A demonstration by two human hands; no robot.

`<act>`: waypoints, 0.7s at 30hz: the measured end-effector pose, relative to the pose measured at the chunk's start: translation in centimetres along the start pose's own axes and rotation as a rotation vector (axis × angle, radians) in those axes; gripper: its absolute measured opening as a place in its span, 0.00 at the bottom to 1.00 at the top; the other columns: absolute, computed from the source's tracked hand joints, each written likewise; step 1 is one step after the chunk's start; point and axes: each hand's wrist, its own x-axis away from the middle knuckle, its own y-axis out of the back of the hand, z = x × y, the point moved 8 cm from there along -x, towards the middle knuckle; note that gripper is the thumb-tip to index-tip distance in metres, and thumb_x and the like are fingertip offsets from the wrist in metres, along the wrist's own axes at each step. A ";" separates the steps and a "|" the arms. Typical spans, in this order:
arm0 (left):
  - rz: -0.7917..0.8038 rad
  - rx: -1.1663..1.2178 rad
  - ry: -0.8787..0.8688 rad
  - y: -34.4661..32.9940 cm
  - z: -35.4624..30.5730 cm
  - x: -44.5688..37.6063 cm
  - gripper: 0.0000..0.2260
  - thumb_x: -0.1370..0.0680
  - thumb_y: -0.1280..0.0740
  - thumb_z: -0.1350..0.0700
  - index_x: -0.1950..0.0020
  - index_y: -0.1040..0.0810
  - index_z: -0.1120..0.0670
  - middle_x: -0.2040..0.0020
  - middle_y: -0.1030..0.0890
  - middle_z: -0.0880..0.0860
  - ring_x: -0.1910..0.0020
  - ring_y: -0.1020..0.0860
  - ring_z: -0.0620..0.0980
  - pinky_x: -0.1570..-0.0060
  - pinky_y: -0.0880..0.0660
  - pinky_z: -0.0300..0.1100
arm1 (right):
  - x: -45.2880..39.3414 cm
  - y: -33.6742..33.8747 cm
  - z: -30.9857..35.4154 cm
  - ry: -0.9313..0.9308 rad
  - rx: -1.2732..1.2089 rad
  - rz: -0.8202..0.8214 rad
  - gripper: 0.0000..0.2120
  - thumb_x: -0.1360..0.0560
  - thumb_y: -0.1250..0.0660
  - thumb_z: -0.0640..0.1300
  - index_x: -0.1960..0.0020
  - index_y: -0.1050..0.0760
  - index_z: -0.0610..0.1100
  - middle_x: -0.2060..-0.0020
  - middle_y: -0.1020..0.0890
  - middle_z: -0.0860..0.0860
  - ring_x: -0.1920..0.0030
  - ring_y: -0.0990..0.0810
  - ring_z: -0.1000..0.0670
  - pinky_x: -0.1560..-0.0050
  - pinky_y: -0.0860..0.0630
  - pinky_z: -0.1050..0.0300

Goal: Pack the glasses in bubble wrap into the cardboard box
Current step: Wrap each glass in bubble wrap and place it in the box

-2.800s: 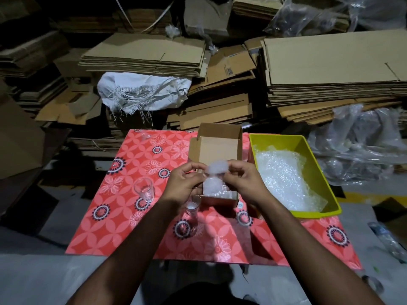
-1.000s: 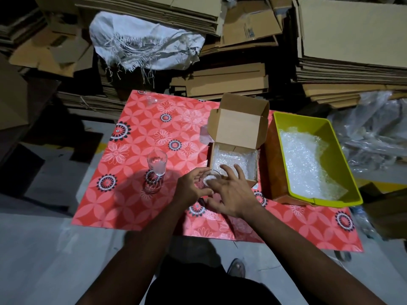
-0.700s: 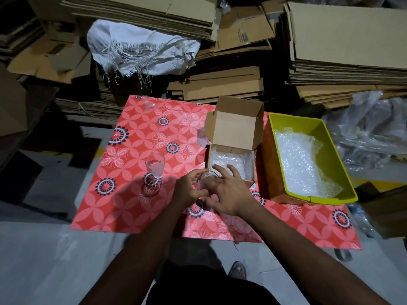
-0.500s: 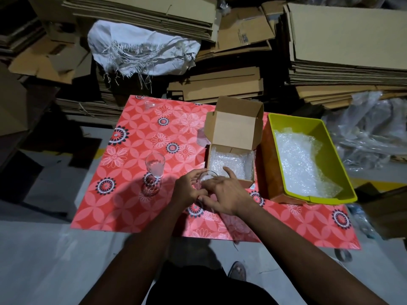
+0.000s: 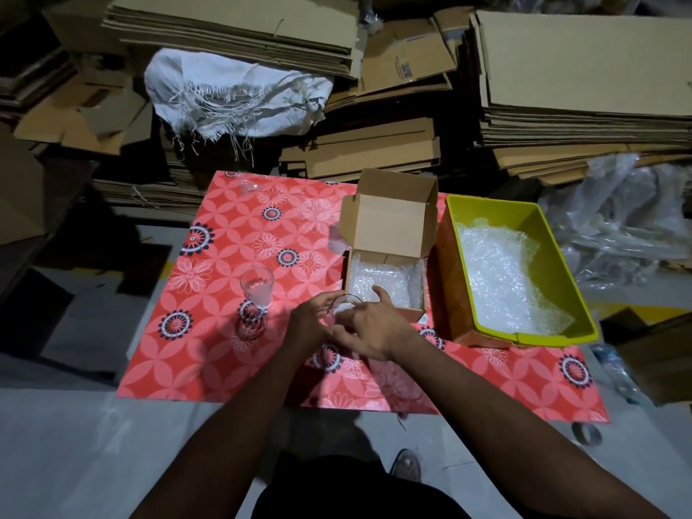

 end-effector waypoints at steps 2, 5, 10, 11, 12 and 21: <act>-0.002 0.003 -0.011 0.1 -0.4 0.1 0.30 0.41 0.21 0.56 0.40 0.19 0.42 0.46 0.15 0.42 0.46 0.17 0.42 0.42 0.20 0.49 | 1.0 1.1 -0.4 0.027 -0.021 -0.103 0.24 0.19 0.52 0.64 0.57 0.27 0.49 0.63 0.19 0.52 0.55 0.19 0.50 0.26 0.46 0.37; -0.021 0.013 -0.009 0.3 -1.2 0.5 0.32 0.42 0.17 0.57 0.40 0.19 0.44 0.47 0.15 0.43 0.47 0.17 0.43 0.45 0.19 0.46 | 2.9 2.4 -1.9 0.024 -0.054 -0.229 0.17 0.22 0.44 0.59 0.46 0.23 0.51 0.51 0.16 0.54 0.46 0.19 0.52 0.27 0.47 0.43; 0.085 -0.069 -0.071 0.1 -4.3 -0.4 0.45 0.41 0.15 0.61 0.28 0.29 0.47 0.36 0.24 0.43 0.37 0.25 0.42 0.39 0.27 0.36 | 6.9 5.5 -8.7 -0.150 -0.148 -0.446 0.19 0.27 0.39 0.48 0.39 0.19 0.50 0.44 0.15 0.53 0.42 0.18 0.52 0.30 0.38 0.48; 0.093 -0.086 -0.089 0.1 -4.9 -0.7 0.44 0.41 0.15 0.59 0.28 0.29 0.47 0.36 0.24 0.44 0.37 0.25 0.43 0.39 0.28 0.34 | 7.9 6.1 -10.6 -0.206 -0.176 -0.505 0.18 0.28 0.38 0.47 0.41 0.18 0.49 0.46 0.14 0.53 0.44 0.17 0.51 0.32 0.36 0.49; 0.092 -0.106 -0.107 0.0 -5.6 -1.0 0.43 0.41 0.14 0.55 0.29 0.28 0.48 0.35 0.24 0.44 0.37 0.25 0.43 0.39 0.28 0.34 | 8.9 6.7 -12.4 -0.261 -0.195 -0.564 0.17 0.28 0.38 0.46 0.43 0.17 0.49 0.50 0.13 0.52 0.48 0.17 0.50 0.36 0.33 0.51; 0.122 -0.174 -0.198 -7.7 -10.7 -2.4 0.35 0.38 0.25 0.34 0.33 0.24 0.45 0.39 0.19 0.43 0.39 0.24 0.35 0.46 0.30 0.31 | 13.8 3.0 -29.0 -0.846 -0.300 -0.263 0.21 0.25 0.31 0.46 0.32 0.25 0.44 0.42 0.17 0.40 0.40 0.21 0.40 0.42 0.26 0.52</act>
